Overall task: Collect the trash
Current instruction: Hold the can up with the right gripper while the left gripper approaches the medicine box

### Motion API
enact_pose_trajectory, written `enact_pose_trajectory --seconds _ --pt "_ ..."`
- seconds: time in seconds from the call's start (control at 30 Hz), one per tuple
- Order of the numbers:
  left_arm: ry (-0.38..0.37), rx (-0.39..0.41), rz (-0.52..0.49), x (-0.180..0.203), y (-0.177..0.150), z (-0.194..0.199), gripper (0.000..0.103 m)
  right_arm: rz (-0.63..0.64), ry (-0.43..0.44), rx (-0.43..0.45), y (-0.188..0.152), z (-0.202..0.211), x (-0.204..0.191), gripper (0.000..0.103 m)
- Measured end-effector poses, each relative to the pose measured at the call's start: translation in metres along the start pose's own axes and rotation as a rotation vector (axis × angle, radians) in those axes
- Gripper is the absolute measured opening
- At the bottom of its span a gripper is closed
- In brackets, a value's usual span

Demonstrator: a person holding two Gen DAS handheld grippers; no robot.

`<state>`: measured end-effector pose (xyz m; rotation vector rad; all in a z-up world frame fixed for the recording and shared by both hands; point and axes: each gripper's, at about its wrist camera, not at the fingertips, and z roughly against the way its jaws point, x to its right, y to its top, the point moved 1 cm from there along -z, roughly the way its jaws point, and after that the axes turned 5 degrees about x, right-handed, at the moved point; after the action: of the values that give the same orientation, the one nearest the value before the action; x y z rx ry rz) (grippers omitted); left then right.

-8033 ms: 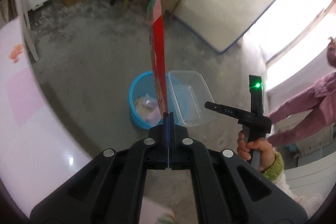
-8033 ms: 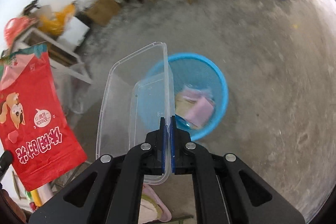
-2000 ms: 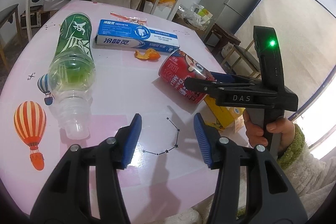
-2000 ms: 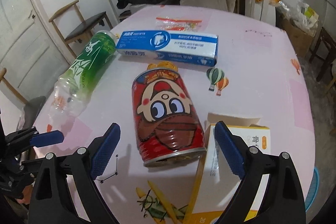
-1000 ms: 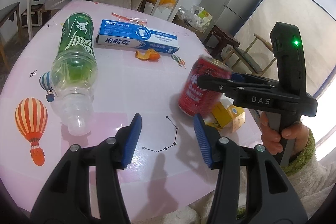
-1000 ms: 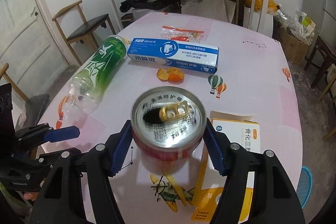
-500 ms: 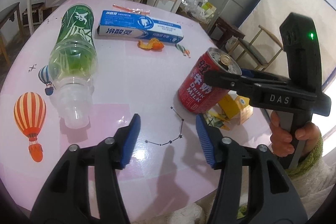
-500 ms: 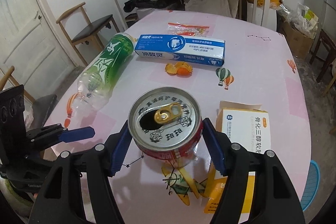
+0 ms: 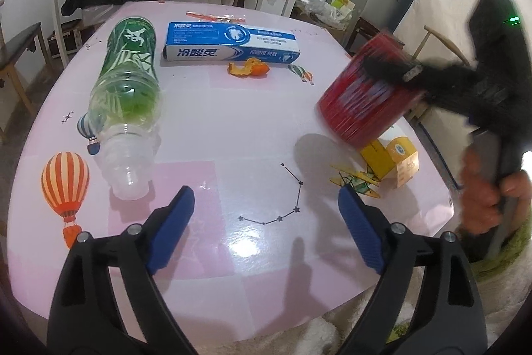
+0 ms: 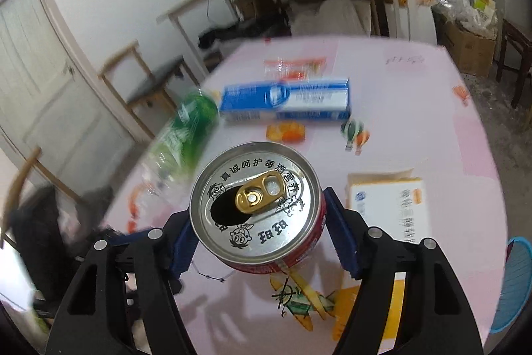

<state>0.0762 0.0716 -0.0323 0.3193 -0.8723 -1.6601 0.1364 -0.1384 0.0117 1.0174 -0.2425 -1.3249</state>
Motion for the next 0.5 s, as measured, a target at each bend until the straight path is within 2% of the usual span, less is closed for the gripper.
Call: enact_pose_trajectory --seconds 0.13,0.23,0.33,0.43,0.5 --pt "-0.013 -0.004 -0.02 0.011 0.006 -0.006 0.088 -0.029 -0.062 0.128 0.019 0.052 0.021 0.067" --pt "-0.031 -0.005 -0.051 0.024 0.011 -0.013 0.089 -0.039 -0.18 0.185 0.024 0.078 0.048 0.067" --pt "-0.052 -0.016 -0.066 0.037 0.015 -0.023 0.089 -0.096 -0.27 0.17 0.02 0.083 0.087 0.067" --pt "-0.077 -0.031 -0.06 0.046 0.018 -0.033 0.089 -0.146 -0.307 0.118 0.01 0.069 0.114 0.067" --pt "-0.093 -0.041 -0.043 0.05 0.021 -0.04 0.089 -0.174 -0.303 0.073 0.0 0.052 0.126 0.067"
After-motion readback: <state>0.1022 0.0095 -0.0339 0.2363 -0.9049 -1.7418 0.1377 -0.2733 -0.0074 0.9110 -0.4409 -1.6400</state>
